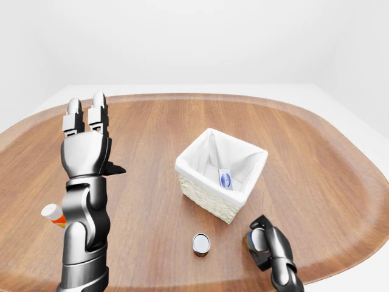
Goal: Pick up the alphabet soup and the cream cheese box, and put them in the basket.
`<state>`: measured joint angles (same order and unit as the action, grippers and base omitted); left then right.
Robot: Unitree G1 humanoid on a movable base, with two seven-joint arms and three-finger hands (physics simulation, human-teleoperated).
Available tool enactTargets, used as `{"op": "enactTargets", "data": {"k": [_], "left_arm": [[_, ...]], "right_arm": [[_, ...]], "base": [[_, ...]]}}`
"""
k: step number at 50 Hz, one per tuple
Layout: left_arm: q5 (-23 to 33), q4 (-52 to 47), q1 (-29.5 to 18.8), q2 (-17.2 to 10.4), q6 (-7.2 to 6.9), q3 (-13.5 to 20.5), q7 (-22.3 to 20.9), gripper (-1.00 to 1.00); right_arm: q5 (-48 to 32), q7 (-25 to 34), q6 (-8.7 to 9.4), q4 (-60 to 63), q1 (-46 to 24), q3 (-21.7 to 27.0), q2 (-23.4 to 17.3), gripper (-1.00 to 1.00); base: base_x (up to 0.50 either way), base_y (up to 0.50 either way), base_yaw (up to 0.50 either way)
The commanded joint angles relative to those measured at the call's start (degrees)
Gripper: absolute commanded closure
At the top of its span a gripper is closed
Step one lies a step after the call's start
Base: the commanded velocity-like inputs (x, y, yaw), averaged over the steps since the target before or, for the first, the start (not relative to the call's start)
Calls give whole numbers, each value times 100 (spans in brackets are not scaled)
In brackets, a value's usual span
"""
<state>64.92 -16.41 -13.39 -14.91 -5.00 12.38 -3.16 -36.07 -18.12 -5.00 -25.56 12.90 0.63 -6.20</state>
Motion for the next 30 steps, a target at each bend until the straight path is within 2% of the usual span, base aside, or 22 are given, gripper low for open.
{"op": "enactTargets", "data": {"k": [1,19,27,30], "left_arm": [[9,-33,8,6,0,-1,-23,-100],[-10,74,-5,-6,0,-13,23,-100],[-21,130,-14,-16,0,-14,41,-100],[-18,127,-8,-17,0,-18,41,-100]], "right_arm": [[43,47,0,-116,2,19,38,100],[359,52,0,269,-63,425,29,100],[543,107,0,919,-20,702,88,100],[491,-74,0,900,-131,835,60,100]], "base": [[0,0,0],[0,0,0],[0,0,0],[0,0,0]]}}
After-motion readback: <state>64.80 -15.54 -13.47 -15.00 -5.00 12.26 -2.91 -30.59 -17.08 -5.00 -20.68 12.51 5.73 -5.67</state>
